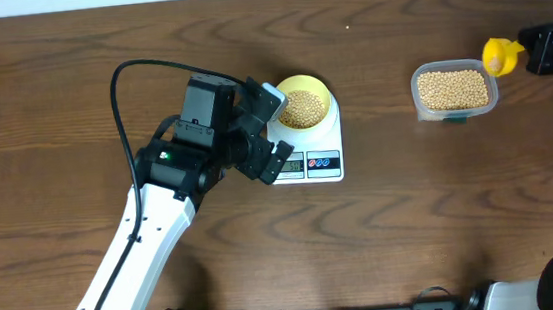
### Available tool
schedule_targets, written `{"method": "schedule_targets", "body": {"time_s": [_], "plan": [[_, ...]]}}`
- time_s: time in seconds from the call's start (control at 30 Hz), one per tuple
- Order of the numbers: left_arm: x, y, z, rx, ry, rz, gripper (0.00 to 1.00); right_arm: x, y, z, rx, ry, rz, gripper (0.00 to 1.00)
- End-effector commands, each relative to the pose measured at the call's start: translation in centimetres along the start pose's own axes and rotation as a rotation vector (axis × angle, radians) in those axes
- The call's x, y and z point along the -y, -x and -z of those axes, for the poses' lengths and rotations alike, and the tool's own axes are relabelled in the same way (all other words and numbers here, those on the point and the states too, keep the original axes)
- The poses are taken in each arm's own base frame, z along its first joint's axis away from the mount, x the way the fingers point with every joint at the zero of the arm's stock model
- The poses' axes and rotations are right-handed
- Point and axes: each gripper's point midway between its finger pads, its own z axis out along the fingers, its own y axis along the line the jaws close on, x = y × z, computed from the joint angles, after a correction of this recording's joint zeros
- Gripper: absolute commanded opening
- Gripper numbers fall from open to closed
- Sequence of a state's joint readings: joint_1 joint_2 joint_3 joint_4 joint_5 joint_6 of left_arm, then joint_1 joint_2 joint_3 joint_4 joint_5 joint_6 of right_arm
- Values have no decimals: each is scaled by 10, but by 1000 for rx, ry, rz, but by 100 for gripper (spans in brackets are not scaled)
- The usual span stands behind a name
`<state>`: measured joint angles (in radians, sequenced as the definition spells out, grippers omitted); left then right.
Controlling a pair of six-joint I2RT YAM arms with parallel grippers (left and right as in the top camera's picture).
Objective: Scoop item into bowl and weigh 50g on scale
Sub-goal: 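Carry the yellow scoop right back over the soybean tub, then lower the scoop into the tub and open the right gripper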
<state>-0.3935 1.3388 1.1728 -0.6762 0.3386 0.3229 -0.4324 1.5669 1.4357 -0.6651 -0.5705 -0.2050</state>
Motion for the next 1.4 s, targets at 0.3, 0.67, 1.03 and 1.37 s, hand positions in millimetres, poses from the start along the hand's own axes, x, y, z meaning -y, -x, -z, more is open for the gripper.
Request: {"method": "schedule_targets", "body": {"time_s": [0.3, 0.67, 1.03, 1.37], "plan": [[1, -4, -3, -11, -12, -11, 98, -24, -5, -25, -122, -223, 358, 1], [1, -4, -3, -11, -12, -11, 98, -26, -6, -27, -143, -294, 377, 1], [1, -4, -3, -11, -11, -11, 97, -16, -24, -47, -147, -314, -67, 1], [1, -4, -3, -12, -11, -11, 98, -14, -44, -71, -161, -316, -470, 1]]}}
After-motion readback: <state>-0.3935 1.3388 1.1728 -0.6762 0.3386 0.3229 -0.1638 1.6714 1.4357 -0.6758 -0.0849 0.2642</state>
